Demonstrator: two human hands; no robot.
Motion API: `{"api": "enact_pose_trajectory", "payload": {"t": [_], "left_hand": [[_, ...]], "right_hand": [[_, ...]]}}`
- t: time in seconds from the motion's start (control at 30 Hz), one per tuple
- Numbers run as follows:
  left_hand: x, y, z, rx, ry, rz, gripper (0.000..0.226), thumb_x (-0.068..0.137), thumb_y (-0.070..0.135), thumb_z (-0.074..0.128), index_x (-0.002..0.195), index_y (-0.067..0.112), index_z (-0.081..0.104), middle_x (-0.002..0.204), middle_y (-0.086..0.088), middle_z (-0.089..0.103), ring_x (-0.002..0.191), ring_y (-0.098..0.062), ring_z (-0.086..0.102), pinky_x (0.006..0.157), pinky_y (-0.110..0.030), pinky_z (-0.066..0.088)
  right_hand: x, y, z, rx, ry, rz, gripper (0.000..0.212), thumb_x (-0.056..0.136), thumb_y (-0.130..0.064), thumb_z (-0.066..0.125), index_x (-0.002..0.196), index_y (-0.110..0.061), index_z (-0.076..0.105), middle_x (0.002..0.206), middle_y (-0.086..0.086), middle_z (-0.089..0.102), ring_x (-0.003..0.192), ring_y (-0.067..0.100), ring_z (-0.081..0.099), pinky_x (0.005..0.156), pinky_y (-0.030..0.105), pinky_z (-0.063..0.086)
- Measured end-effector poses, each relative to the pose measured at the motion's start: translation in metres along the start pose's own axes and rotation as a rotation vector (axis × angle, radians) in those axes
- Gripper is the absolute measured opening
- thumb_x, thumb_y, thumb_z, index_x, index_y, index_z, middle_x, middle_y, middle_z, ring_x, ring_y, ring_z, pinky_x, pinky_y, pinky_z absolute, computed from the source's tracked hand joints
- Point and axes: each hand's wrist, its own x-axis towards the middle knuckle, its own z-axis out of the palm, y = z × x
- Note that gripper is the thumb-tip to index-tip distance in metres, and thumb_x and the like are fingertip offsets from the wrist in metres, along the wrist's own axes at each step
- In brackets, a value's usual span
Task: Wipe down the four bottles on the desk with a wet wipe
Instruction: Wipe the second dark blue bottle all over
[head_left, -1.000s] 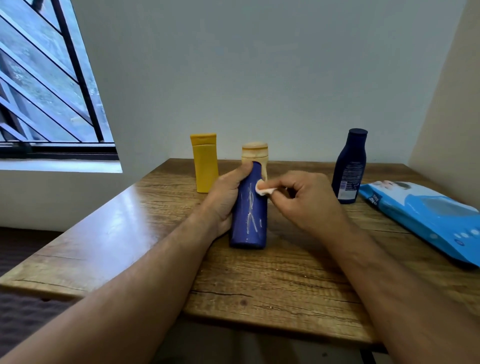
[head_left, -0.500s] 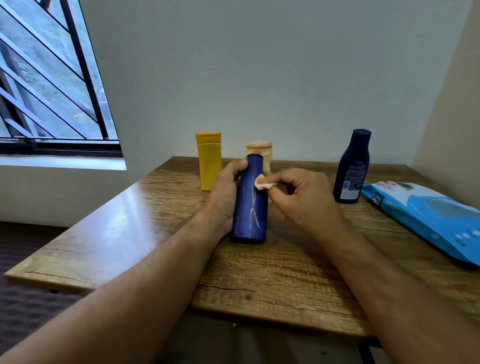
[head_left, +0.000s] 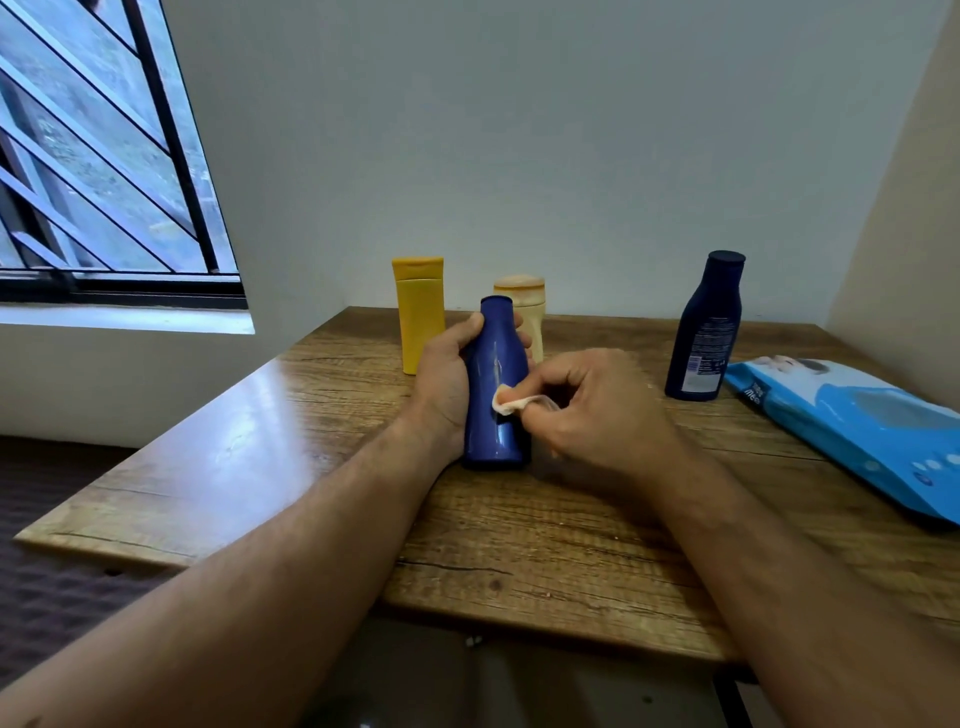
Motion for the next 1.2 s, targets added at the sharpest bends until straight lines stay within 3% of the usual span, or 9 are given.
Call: {"api": "enact_pose_trajectory", "payload": {"t": [0.3,0.4,0.5,0.67,0.77,0.83,0.97,1.1,1.2], "left_hand": [[-0.003,-0.003,0.001,0.063,-0.064,-0.048,0.046,0.101,0.035,0.045,0.127,0.003,0.066,0.087,-0.009,0.073,0.072,-0.020,0.070,0.067,-0.030,0.059],[-0.002,-0.004,0.001,0.050,-0.056,-0.052,0.043,0.102,0.034,0.044,0.122,0.003,0.066,0.088,-0.011,0.071,0.074,-0.021,0.069,0.072,-0.032,0.058],[0.000,-0.004,0.000,0.003,-0.037,-0.051,0.043,0.102,0.035,0.045,0.122,0.003,0.065,0.089,-0.012,0.071,0.074,-0.023,0.068,0.072,-0.033,0.058],[0.000,-0.003,0.000,0.065,-0.043,-0.052,0.044,0.102,0.039,0.047,0.124,0.007,0.068,0.087,-0.009,0.072,0.075,-0.021,0.067,0.070,-0.032,0.057],[-0.006,-0.004,0.002,0.094,-0.058,-0.063,0.044,0.102,0.042,0.047,0.125,0.010,0.068,0.087,-0.007,0.072,0.073,-0.020,0.067,0.066,-0.030,0.057],[-0.009,-0.004,0.002,0.103,-0.057,-0.059,0.045,0.103,0.043,0.045,0.126,0.012,0.067,0.084,-0.007,0.071,0.070,-0.020,0.067,0.065,-0.031,0.056],[-0.016,-0.003,0.001,0.051,-0.046,-0.042,0.042,0.104,0.045,0.044,0.119,0.014,0.068,0.085,-0.013,0.070,0.071,-0.024,0.068,0.072,-0.036,0.057],[-0.022,-0.003,0.002,0.085,-0.017,-0.030,0.042,0.102,0.044,0.045,0.105,0.012,0.071,0.085,-0.011,0.070,0.072,-0.022,0.067,0.071,-0.035,0.055],[-0.022,-0.005,0.003,0.093,-0.038,-0.038,0.043,0.101,0.039,0.039,0.118,0.013,0.069,0.091,-0.010,0.069,0.074,-0.021,0.066,0.065,-0.031,0.057]], "right_hand": [[0.006,0.006,0.000,-0.037,0.204,-0.107,0.015,0.085,-0.017,0.072,0.087,-0.030,0.077,0.076,-0.019,0.067,0.074,0.000,0.064,0.066,0.014,0.049],[0.001,0.002,-0.003,0.033,0.011,-0.028,0.011,0.083,-0.015,0.073,0.077,-0.023,0.077,0.074,-0.010,0.072,0.076,0.005,0.068,0.071,0.026,0.058],[-0.003,-0.001,-0.004,0.018,-0.174,0.012,0.008,0.081,-0.014,0.076,0.074,-0.018,0.077,0.070,-0.005,0.072,0.064,0.009,0.066,0.056,0.016,0.052],[0.005,0.002,0.000,-0.002,0.131,-0.035,0.017,0.088,-0.015,0.069,0.088,-0.030,0.077,0.079,-0.020,0.069,0.075,-0.006,0.064,0.063,0.009,0.046],[0.008,0.005,-0.001,-0.035,0.207,-0.072,0.016,0.089,-0.018,0.069,0.094,-0.032,0.076,0.080,-0.018,0.067,0.070,-0.001,0.062,0.061,0.013,0.046],[0.004,0.003,-0.003,-0.006,0.142,-0.063,0.012,0.087,-0.018,0.072,0.085,-0.029,0.077,0.077,-0.015,0.070,0.074,0.002,0.065,0.062,0.019,0.052],[-0.006,-0.007,-0.002,0.025,-0.110,-0.014,0.009,0.081,-0.015,0.074,0.073,-0.018,0.077,0.075,-0.005,0.074,0.084,0.013,0.072,0.089,0.038,0.057],[-0.001,-0.006,0.002,0.024,0.140,-0.060,0.017,0.085,-0.013,0.069,0.088,-0.027,0.078,0.085,-0.015,0.073,0.086,-0.001,0.068,0.077,0.021,0.055],[0.007,-0.004,0.004,-0.045,0.277,-0.077,0.018,0.089,-0.019,0.068,0.098,-0.033,0.075,0.089,-0.015,0.069,0.081,0.001,0.063,0.071,0.017,0.051]]}}
